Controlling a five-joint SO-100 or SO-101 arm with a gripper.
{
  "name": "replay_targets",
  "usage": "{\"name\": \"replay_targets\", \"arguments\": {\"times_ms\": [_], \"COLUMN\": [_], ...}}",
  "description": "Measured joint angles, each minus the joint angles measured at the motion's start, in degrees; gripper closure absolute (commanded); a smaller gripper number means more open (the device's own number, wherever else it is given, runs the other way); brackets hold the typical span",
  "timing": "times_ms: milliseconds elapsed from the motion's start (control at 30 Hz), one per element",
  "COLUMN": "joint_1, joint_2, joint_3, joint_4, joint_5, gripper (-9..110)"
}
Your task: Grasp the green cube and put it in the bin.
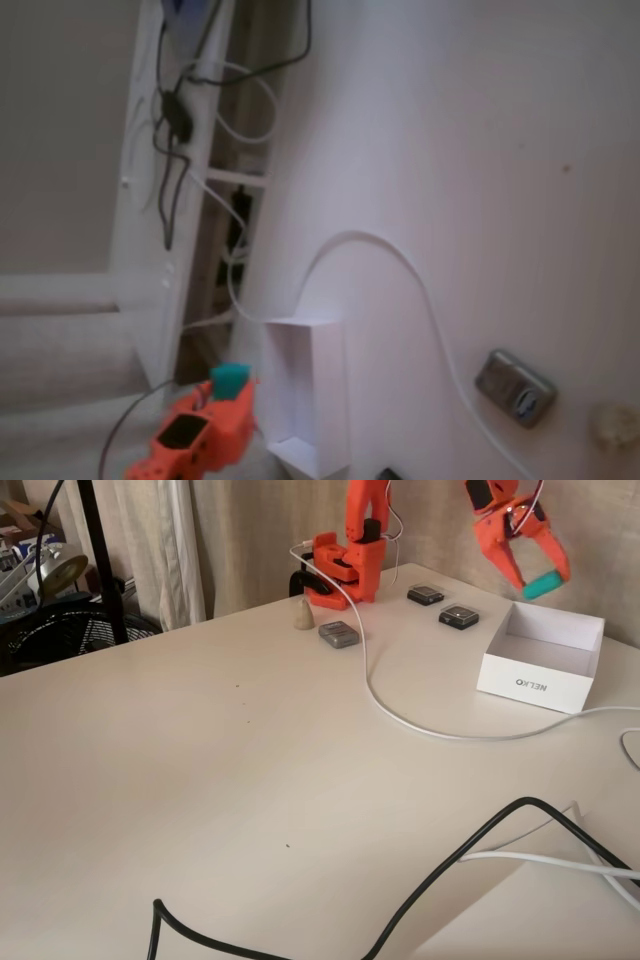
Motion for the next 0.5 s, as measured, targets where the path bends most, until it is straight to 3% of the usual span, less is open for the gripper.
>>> {"name": "replay_targets", "arguments": {"times_ms": [233, 400, 500], "joint_1": [-2.29, -1.85, -1.76], "joint_2": [-0.79, -0.79, -0.79], "joint_3": [0.79, 4.04, 4.92], "joint_4": [-1.93, -1.93, -1.93], "joint_5": [-0.97, -0.97, -0.97], "gripper": [69, 59, 58]}}
